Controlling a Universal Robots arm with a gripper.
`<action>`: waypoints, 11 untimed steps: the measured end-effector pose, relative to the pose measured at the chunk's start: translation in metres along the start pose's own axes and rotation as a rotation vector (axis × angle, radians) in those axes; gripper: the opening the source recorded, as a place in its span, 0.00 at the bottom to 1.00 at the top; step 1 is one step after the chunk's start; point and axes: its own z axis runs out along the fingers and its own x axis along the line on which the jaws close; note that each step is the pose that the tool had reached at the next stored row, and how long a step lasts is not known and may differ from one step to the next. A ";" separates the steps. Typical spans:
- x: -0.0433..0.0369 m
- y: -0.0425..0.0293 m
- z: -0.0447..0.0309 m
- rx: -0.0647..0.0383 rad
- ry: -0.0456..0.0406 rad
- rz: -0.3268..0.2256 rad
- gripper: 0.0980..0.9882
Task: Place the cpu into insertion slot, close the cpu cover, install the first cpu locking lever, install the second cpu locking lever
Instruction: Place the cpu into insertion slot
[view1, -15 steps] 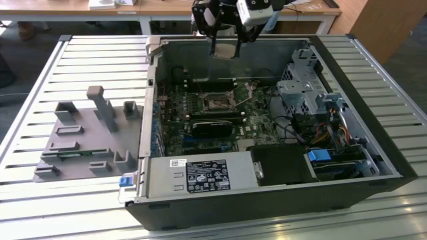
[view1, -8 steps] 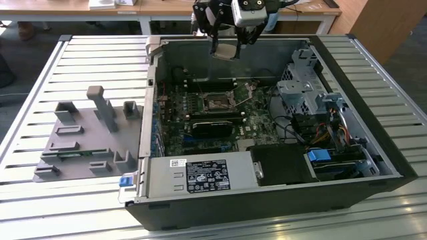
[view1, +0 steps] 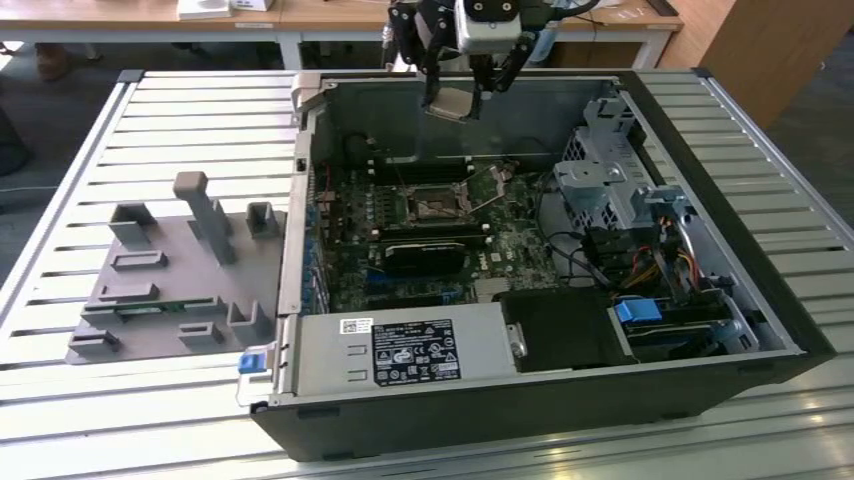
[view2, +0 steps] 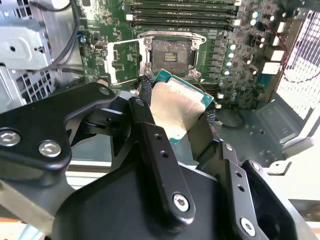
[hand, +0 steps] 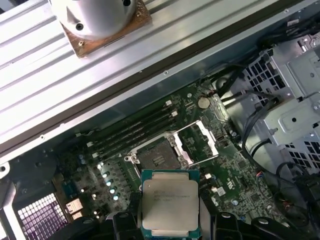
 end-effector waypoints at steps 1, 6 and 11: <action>0.0000 0.0000 0.0001 0.000 -0.0010 0.011 0.49; 0.0000 0.0000 0.0005 -0.001 -0.0062 0.069 0.49; 0.0000 0.0000 0.0009 -0.001 -0.0125 0.136 0.49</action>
